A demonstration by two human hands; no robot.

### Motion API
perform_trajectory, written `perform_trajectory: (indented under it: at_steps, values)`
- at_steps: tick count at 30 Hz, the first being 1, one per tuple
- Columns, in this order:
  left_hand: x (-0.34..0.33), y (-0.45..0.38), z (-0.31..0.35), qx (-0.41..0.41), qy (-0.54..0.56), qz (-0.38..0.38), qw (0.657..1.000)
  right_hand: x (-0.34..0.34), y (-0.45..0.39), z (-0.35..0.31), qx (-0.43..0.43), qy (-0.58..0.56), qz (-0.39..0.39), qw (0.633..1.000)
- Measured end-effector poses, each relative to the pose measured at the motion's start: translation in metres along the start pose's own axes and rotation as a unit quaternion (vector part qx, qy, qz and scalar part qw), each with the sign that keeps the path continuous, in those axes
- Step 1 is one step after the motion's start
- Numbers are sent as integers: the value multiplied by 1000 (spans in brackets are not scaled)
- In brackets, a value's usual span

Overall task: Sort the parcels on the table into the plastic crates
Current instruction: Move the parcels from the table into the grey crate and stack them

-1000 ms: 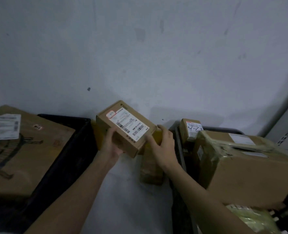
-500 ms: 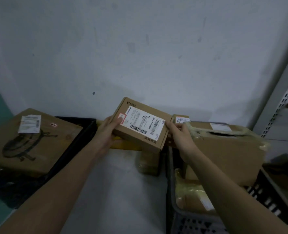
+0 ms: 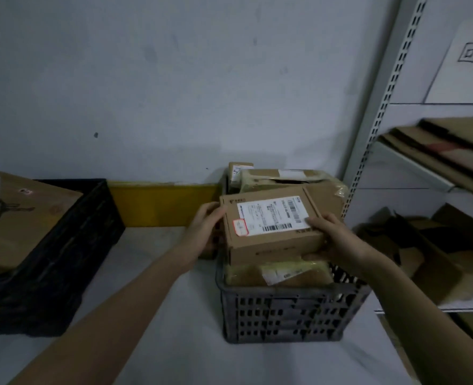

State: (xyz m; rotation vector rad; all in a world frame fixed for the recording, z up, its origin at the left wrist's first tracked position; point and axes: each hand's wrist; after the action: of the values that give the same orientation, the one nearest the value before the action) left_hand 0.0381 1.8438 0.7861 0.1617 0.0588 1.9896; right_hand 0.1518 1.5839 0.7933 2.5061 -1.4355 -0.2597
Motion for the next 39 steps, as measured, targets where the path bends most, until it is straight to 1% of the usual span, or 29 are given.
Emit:
perform_trajectory:
  at_steps: [1, 2, 4, 5, 8, 10, 12, 14, 15, 18, 20, 21, 22, 24, 25, 26, 27, 28, 29, 30, 31, 32, 34, 35, 37, 39]
  values:
    - [-10, 3, -4, -6, -23, -15, 1000, 10, 3, 7, -19, 6, 1, 1000]
    - [-20, 4, -8, -14, -69, -22, 997, 16, 4, 14, -28, 20, 6, 999]
    - [-40, 4, -15, -25, -183, -35, 982, 24, 3, 27, -40, 68, 56, 995]
    - [-48, 2, -20, -26, -211, -44, 976, 25, 0, 34, -46, 89, 85, 991]
    - [-68, -2, -27, -43, -222, -75, 971, 28, -5, 50, -46, 103, 156, 981]
    - [-71, -7, -30, -73, -240, -71, 965, 26, -10, 56, -33, 94, 188, 977]
    - [-72, -12, -31, -125, -267, -44, 955, 19, -11, 55, -18, 96, 219, 971]
    - [-72, -16, -34, -170, -288, -12, 942, 16, -15, 58, -23, 114, 222, 968]
    - [-73, -17, -36, -178, -292, -3, 940, 16, -18, 59, -26, 119, 222, 968]
    - [-75, -24, -41, -178, -298, 2, 938, 17, -23, 61, -20, 151, 226, 962]
    - [-74, -29, -48, -184, -335, -6, 924, 17, -25, 62, -26, 195, 226, 954]
    - [-73, -31, -53, -182, -352, -16, 918, 17, -25, 63, -41, 241, 218, 945]
    - [-72, -32, -56, -177, -361, -24, 915, 19, -25, 64, -65, 314, 202, 926]
    - [-66, -31, -59, -178, -365, -39, 913, 23, -25, 59, -120, 476, 170, 854]
    - [-62, -32, -57, -187, -371, -50, 908, 23, -25, 53, -126, 536, 173, 816]
    - [-56, -35, -51, -199, -383, -59, 900, 19, -24, 43, -114, 580, 187, 785]
    - [-49, -38, -45, -213, -393, -58, 892, 12, -24, 31, -79, 604, 211, 764]
    - [-39, -42, -37, -229, -396, -44, 888, 0, -27, 18, -19, 604, 235, 761]
    - [-27, -47, -30, -239, -390, -18, 889, -15, -32, 6, 54, 581, 252, 772]
    - [-14, -54, -24, -239, -370, 12, 898, -36, -35, -6, 125, 542, 254, 792]
    - [1, -62, -20, -228, -341, 40, 911, -57, -40, -16, 180, 502, 237, 812]
    - [16, -69, -20, -209, -313, 62, 924, -81, -44, -26, 216, 461, 210, 835]
    - [45, -83, -26, -167, -283, 89, 940, -132, -54, -38, 232, 376, 137, 887]
    - [60, -90, -33, -145, -277, 98, 945, -156, -61, -40, 228, 346, 106, 904]
    - [88, -101, -49, -96, -259, 112, 955, -200, -83, -35, 203, 321, 62, 923]
    - [111, -113, -70, -34, -221, 116, 968, -235, -116, -17, 156, 312, 31, 937]
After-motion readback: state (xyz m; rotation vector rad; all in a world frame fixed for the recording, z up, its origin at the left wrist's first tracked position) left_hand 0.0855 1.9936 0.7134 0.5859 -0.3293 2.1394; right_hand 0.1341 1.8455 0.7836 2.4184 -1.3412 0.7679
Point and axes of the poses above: each hand's wrist, its own y-axis away from the middle knuckle, its own x-axis out of the back of the hand, z = x × y, and after that the axes turned 1 degree about -y, right-handed
